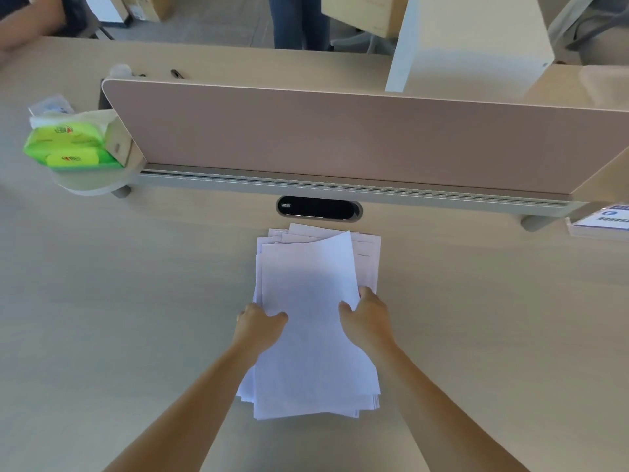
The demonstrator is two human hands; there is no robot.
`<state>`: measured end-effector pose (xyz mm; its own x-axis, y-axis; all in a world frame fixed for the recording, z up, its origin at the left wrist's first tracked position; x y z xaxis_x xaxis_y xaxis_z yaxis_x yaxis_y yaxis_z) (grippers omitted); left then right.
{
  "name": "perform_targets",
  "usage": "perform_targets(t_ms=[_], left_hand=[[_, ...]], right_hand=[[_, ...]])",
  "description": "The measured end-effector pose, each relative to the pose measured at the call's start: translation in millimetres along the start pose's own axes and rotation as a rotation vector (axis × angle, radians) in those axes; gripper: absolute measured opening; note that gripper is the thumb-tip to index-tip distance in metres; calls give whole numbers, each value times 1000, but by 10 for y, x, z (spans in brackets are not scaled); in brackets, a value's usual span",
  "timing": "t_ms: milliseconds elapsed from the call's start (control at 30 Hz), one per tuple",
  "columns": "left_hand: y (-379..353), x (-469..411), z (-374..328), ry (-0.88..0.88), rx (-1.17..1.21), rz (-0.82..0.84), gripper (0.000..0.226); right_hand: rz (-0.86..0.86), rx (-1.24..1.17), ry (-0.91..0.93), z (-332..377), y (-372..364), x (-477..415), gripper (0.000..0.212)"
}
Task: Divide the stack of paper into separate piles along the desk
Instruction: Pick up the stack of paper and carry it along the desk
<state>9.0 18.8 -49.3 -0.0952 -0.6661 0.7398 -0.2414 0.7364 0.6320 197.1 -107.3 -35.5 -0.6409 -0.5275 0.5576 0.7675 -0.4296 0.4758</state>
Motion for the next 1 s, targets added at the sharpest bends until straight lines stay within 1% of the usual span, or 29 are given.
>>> perform_targets(t_ms=[167,233,367,433,467,500,533,567,633,667,900,967,1000], left_hand=[[37,18,19,1,7,-30,46],[44,12,23,-8,-3,-36,39],[42,-28,40,-24,9,-37,28],[31,-48,49,-32,28,-31,29],[27,-49,50,-34,40,-31,29],[25,-44,50,-32,49,-31,30],[23,-42,51,-29,53,-32,30],[16,-39,53,-25,52,-30,31],[7,-38,59,-22,45,-22,32],[7,-39,59,-22,42,-20,31],[-20,-73,79,-20,23,-5,43],[-24,-79,76,-20,21,-5,41],[-24,-79,72,-20,22,-6,40]], right_hand=[[15,-80,8,134,-119,124,59],[19,-128,-46,106,-109,105,54],[44,-116,-131,49,-76,66,46],[81,-256,-199,0,-92,70,43],[93,-355,-250,-28,-101,82,44],[93,-402,-288,-50,-104,90,48],[87,-373,-302,-65,-101,98,53],[75,-281,-295,-87,-102,99,56],[39,-91,-264,-118,-117,113,56],[40,-45,-254,-127,-144,129,55],[28,172,-133,6,-199,210,55],[25,179,-92,68,-228,244,52],[22,139,-76,94,-244,253,52]])
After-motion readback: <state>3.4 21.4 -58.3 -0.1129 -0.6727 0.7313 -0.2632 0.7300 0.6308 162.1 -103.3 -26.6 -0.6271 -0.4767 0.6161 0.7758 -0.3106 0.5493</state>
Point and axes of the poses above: each hand's wrist, its own x-axis away from the middle knuckle, its own y-axis out of the back of the hand, z = x × y, the point moved 6 cm from there along -x, towards the middle knuckle, and after that the axes turned 14 degrees about -x, right-handed, at the moved point
